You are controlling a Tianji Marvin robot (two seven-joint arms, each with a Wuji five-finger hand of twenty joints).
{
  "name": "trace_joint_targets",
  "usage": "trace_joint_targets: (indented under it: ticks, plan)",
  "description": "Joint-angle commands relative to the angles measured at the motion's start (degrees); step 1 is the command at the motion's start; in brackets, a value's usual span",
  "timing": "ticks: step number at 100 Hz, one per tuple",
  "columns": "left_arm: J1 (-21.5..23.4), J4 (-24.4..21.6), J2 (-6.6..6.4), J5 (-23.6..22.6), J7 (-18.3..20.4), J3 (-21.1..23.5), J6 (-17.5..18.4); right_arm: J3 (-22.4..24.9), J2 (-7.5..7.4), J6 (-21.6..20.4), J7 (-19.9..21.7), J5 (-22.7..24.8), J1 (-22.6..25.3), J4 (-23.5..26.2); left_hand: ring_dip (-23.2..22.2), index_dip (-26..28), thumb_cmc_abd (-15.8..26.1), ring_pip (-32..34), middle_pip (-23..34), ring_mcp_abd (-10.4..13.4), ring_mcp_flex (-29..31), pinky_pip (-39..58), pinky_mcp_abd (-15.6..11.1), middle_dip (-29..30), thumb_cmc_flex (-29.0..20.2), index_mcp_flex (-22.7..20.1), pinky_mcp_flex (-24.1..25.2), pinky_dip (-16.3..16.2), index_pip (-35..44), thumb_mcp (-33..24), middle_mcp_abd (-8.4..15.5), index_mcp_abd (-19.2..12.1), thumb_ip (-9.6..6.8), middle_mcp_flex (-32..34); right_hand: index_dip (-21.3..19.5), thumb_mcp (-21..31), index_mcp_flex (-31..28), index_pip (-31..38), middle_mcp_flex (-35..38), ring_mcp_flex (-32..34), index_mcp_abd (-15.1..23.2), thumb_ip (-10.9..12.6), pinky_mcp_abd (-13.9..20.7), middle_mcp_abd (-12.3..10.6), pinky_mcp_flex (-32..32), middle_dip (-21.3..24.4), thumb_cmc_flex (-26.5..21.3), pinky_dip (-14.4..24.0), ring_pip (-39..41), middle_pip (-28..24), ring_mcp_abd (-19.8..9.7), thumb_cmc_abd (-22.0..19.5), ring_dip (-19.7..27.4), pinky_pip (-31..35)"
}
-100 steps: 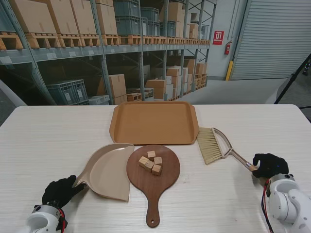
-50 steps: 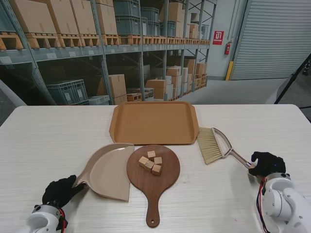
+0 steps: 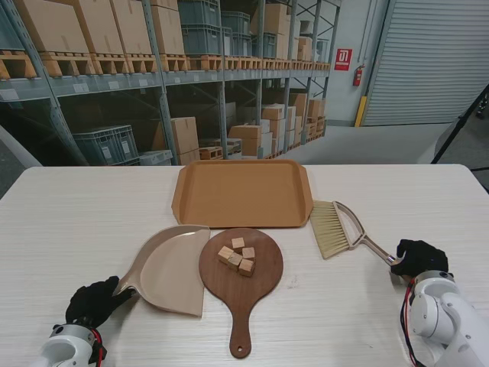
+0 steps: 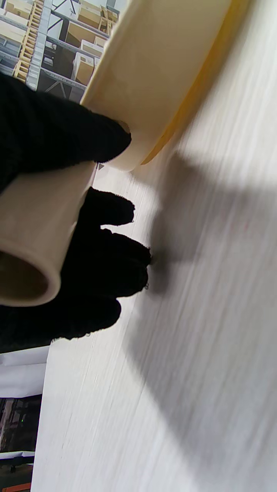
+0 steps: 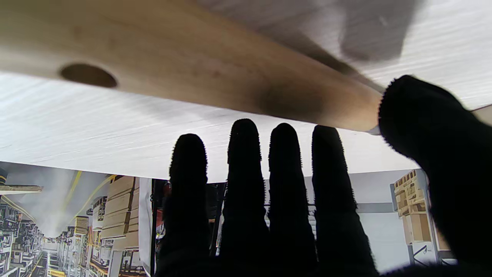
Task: Sweep wood blocks off a wooden cutting board into a dustpan and pour them into a container
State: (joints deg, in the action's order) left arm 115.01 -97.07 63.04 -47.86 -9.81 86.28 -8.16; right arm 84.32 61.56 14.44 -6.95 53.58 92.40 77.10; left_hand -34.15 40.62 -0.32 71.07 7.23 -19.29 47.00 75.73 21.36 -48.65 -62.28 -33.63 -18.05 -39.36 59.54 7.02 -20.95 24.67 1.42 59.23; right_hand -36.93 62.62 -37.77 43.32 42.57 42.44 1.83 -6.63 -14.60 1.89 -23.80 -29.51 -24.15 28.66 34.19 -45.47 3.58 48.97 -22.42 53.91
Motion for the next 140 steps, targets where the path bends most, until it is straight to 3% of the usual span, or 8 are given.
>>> trace_joint_targets:
  ticks: [1,32,39,49,80,112,115,140]
  plan:
    - [1.22,1.13,0.56,0.36,1.46,-0.4,-0.59,-0.31,0.1,0.24,1.21,0.28,0.1,-0.47,-0.44,0.28,7.96,-0.06,73.55,16.36,3.47,1.35,-1.92,2.92,-7.35,-4.12,0.42,-1.57,1.67,-5.2,20.47,-2.74,0.06,3.11,-1.4,3.69,0.06,2.26,0.67,1.38,-0.61,1.67,1.14,-0.2,-0.51,-1.48,0.01,-0.47,2.05,-2.62,-0.04,0.98,-0.56,1.91]
    - [0.94,1.48,0.62,0.82,1.24,-0.36,-0.14,-1.75,-0.17,-0.68,1.71,0.44,-1.57,-2.3,-0.42,0.27,7.96,-0.19,73.52,16.3,3.48,1.35,-1.92,2.98,-7.29,-4.12,0.42,-1.57,1.67,-5.2,20.45,-2.74,0.06,3.08,-3.0,6.63,-1.27,7.32,3.1,4.05,1.56,2.08,2.3,-1.71,-3.57,-2.68,-1.01,-0.4,5.45,-5.96,-0.41,1.99,-1.31,5.34]
    - [0.86,1.61,0.62,0.84,1.17,-0.33,0.01,-2.26,-0.2,-0.76,1.57,0.42,-2.04,-2.9,-0.42,0.27,7.97,-0.2,73.52,16.3,3.47,1.35,-1.92,2.98,-7.25,-4.12,0.42,-1.57,1.67,-5.18,20.45,-2.74,0.06,3.08,-0.38,8.12,-1.39,9.82,4.16,5.13,2.58,-0.79,2.41,-2.08,-4.98,-2.87,-1.97,-0.7,6.49,-6.76,-0.52,3.72,-1.26,6.87]
    - [0.78,1.66,0.63,0.9,1.18,-0.33,-0.07,-2.94,-0.19,-0.61,1.51,0.06,-2.67,-3.7,-0.38,0.27,7.96,-0.36,73.47,16.2,3.44,1.35,-1.92,3.01,-7.27,-4.12,0.42,-1.57,1.67,-5.2,20.44,-2.74,0.06,3.03,2.35,10.2,-1.99,12.5,5.99,7.0,3.43,-2.76,2.13,-2.21,-7.01,-2.6,-3.45,-1.07,6.95,-6.82,-0.51,6.02,-1.11,8.03]
    - [0.7,1.7,0.6,0.97,1.43,-0.42,-0.21,-3.13,-0.33,-0.02,2.7,-0.24,-2.62,-4.09,-0.38,0.19,7.92,-0.48,73.36,16.16,3.45,1.35,-1.92,3.09,-7.3,-4.16,0.42,-1.57,1.53,-5.22,20.42,-2.84,0.05,3.01,5.21,14.04,-3.36,14.7,8.81,9.52,4.35,-3.75,1.7,-2.01,-9.72,-1.85,-3.82,-1.75,6.47,-5.99,0.06,8.8,-0.74,8.78]
    - [0.7,1.66,0.58,0.98,1.6,-0.41,-0.28,-1.89,-0.32,1.04,3.08,0.42,-0.98,-2.66,-0.33,0.17,7.9,-0.74,73.26,16.01,3.43,1.35,-1.92,3.15,-7.18,-4.17,0.42,-1.57,1.5,-5.19,20.39,-2.86,0.06,2.99,0.97,8.74,-0.79,11.5,3.01,3.63,2.63,0.83,1.66,-1.64,-3.94,-3.92,1.85,-0.92,6.29,-6.18,0.11,1.68,-1.65,6.83]
    - [0.69,1.69,0.59,0.98,1.54,-0.41,-0.26,-1.72,-0.31,0.95,2.92,0.55,-0.8,-2.44,-0.32,0.16,7.87,-0.75,73.26,16.01,3.43,1.35,-1.92,3.15,-7.21,-4.17,0.42,-1.57,1.5,-5.21,20.39,-2.86,0.05,2.99,-0.4,7.9,-0.57,10.54,2.38,3.07,2.36,2.33,1.66,-1.6,-3.52,-4.01,2.23,-0.68,6.25,-6.12,0.05,0.8,-1.64,6.48]
    - [0.87,1.64,0.61,0.97,1.44,-0.41,-0.34,-0.3,-0.32,0.41,2.58,1.9,0.84,-0.35,-0.31,0.12,7.85,-0.9,73.18,15.96,3.43,1.35,-1.92,3.2,-7.18,-4.2,0.42,-1.57,1.43,-5.22,20.36,-2.91,0.05,2.98,-2.28,6.68,1.12,8.56,-0.69,0.44,0.72,3.81,1.58,-0.65,-1.58,-4.04,3.62,-0.55,5.57,-5.6,0.36,-0.56,-1.46,5.38]
